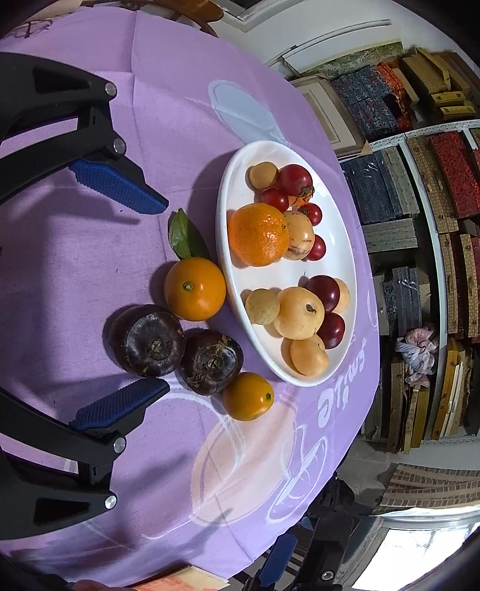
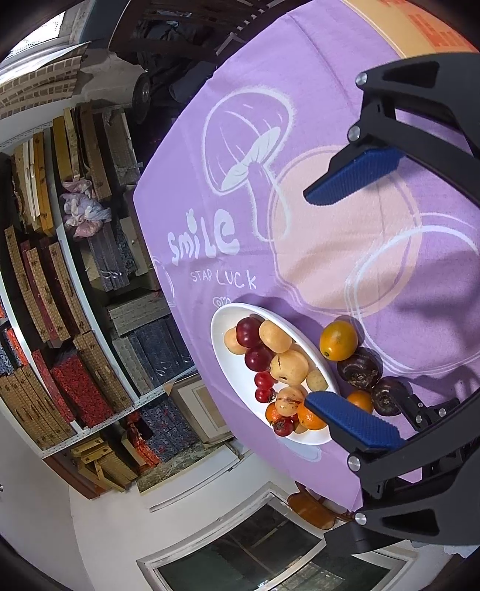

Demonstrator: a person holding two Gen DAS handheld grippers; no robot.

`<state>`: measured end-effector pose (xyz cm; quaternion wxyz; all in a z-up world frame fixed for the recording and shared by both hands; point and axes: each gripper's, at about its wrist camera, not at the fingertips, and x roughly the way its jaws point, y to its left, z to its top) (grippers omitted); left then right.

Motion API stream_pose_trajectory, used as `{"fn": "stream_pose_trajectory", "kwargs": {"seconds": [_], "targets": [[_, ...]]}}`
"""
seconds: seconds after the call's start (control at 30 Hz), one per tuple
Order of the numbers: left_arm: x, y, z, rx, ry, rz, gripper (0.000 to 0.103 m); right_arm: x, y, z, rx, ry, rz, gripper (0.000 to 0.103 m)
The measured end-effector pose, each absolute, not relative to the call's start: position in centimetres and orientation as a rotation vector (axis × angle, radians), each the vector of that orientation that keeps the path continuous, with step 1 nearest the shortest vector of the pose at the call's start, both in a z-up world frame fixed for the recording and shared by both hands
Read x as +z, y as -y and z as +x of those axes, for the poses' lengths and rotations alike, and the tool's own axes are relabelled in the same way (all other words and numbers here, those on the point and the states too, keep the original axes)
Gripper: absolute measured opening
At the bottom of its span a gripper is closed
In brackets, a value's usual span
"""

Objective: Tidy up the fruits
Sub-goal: 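Grasp a dark brown round fruit with the left gripper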

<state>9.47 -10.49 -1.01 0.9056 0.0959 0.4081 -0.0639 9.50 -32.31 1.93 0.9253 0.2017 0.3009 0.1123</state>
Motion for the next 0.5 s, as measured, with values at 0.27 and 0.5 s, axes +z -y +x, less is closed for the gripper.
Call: {"fn": "stream_pose_trajectory", "kwargs": {"seconds": [0.27,0.5], "targets": [[-2.1,11.2,10.1,-0.106,-0.87,0.234,0.092,1.7,32.5,9.6,0.23,-0.623,0.434,0.099],[-2.0,10.2,10.2,-0.114,-0.873,0.199,0.071,1.7,32.6,9.7,0.229,-0.626,0.433,0.099]]}}
